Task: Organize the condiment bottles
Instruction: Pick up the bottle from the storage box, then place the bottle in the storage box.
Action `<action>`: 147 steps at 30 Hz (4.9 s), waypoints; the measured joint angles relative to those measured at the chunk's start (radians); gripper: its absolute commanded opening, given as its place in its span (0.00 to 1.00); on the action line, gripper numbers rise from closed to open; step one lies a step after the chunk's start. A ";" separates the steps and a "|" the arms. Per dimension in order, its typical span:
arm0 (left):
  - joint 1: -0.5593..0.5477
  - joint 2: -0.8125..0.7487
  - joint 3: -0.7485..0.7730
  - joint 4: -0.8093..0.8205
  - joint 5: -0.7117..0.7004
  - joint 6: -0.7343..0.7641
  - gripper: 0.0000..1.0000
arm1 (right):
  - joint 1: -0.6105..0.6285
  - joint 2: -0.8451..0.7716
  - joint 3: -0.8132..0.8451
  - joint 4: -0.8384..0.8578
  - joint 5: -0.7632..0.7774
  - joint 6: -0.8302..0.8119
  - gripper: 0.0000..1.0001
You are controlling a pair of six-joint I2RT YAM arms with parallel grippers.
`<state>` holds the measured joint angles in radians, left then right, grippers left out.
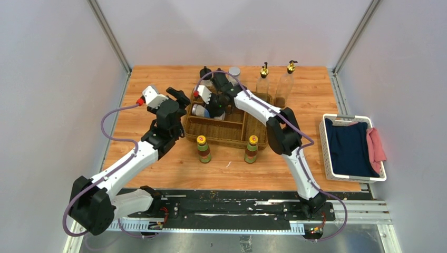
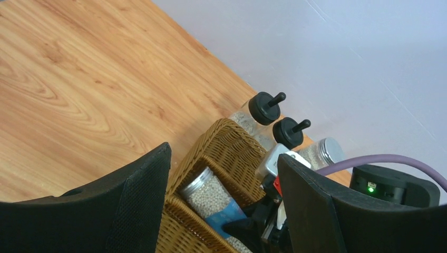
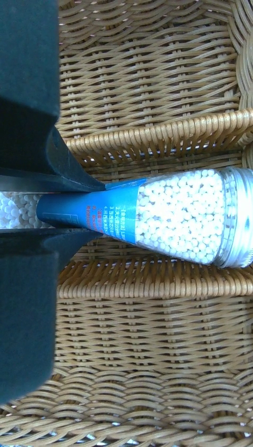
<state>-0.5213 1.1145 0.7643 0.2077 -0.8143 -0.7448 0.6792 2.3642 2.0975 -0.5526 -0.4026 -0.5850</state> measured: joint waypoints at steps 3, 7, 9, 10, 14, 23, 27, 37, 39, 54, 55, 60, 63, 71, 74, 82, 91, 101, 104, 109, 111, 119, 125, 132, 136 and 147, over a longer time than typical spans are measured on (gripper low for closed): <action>0.000 0.003 0.000 0.000 -0.007 -0.013 0.76 | 0.000 -0.029 -0.036 0.023 0.002 0.014 0.00; 0.000 0.019 0.000 0.000 -0.011 -0.025 0.76 | -0.001 -0.076 -0.091 0.074 0.004 0.033 0.00; 0.000 0.034 0.000 0.000 -0.009 -0.034 0.77 | -0.004 -0.102 -0.121 0.109 0.003 0.051 0.00; 0.000 0.041 0.000 0.000 -0.007 -0.038 0.77 | -0.006 -0.116 -0.138 0.128 0.001 0.064 0.00; 0.012 0.071 0.003 0.000 0.018 -0.066 0.77 | -0.012 -0.172 -0.205 0.209 -0.009 0.108 0.00; 0.101 0.143 0.038 0.030 0.141 -0.149 0.81 | -0.033 -0.285 -0.345 0.370 -0.043 0.202 0.00; 0.143 0.180 0.038 0.094 0.233 -0.173 0.85 | -0.043 -0.345 -0.415 0.430 -0.051 0.238 0.00; 0.241 0.325 -0.023 0.540 0.547 -0.328 0.90 | -0.057 -0.570 -0.605 0.599 -0.105 0.344 0.00; 0.265 0.407 -0.034 0.695 0.616 -0.409 0.90 | -0.057 -0.605 -0.629 0.625 -0.116 0.363 0.00; 0.305 0.711 0.063 1.286 0.972 -0.820 0.86 | -0.057 -0.780 -0.787 0.708 -0.124 0.421 0.00; 0.306 0.694 0.068 1.296 0.992 -0.821 0.86 | -0.057 -0.790 -0.791 0.709 -0.120 0.421 0.00; 0.311 0.571 0.071 1.210 1.095 -0.720 0.87 | -0.057 -0.849 -0.822 0.716 -0.105 0.421 0.00; 0.311 0.439 0.071 1.059 1.150 -0.575 0.88 | -0.057 -0.885 -0.836 0.719 -0.100 0.421 0.00; 0.311 0.232 0.069 0.819 1.241 -0.266 0.92 | -0.057 -0.942 -0.846 0.741 -0.100 0.432 0.00; 0.310 0.232 0.061 0.769 1.257 -0.212 0.93 | -0.057 -0.950 -0.846 0.743 -0.101 0.434 0.00; 0.294 0.234 0.047 0.748 1.255 -0.158 0.94 | -0.058 -0.952 -0.846 0.708 -0.101 0.435 0.00; 0.286 0.234 0.038 0.808 1.274 -0.188 0.95 | -0.058 -0.946 -0.846 0.717 -0.102 0.436 0.00; 0.277 0.251 0.032 0.906 1.324 -0.285 0.96 | -0.058 -0.939 -0.845 0.749 -0.113 0.441 0.00; 0.274 0.252 0.030 0.918 1.330 -0.296 0.96 | -0.058 -0.930 -0.845 0.752 -0.122 0.448 0.00; 0.261 0.259 0.030 0.926 1.340 -0.303 0.96 | -0.058 -0.916 -0.844 0.761 -0.133 0.460 0.00; 0.255 0.267 0.030 0.925 1.345 -0.303 0.95 | -0.058 -0.913 -0.844 0.764 -0.137 0.462 0.00; 0.232 0.283 0.030 0.912 1.347 -0.287 0.84 | -0.058 -0.910 -0.830 0.772 -0.150 0.463 0.00; 0.228 0.288 0.035 0.908 1.343 -0.274 0.75 | -0.058 -0.908 -0.830 0.776 -0.152 0.464 0.00; 0.220 0.289 0.036 0.903 1.313 -0.256 0.63 | -0.057 -0.908 -0.830 0.784 -0.155 0.466 0.00; 0.215 0.289 0.037 0.905 1.299 -0.254 0.56 | -0.056 -0.908 -0.830 0.789 -0.154 0.466 0.00; 0.199 0.282 0.038 0.897 1.260 -0.222 0.41 | -0.056 -0.908 -0.830 0.792 -0.149 0.467 0.00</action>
<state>-0.3225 1.3968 0.8024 1.1049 0.4461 -0.9668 0.6235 1.4559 1.2671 0.2398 -0.5518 -0.1177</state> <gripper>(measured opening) 0.611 0.248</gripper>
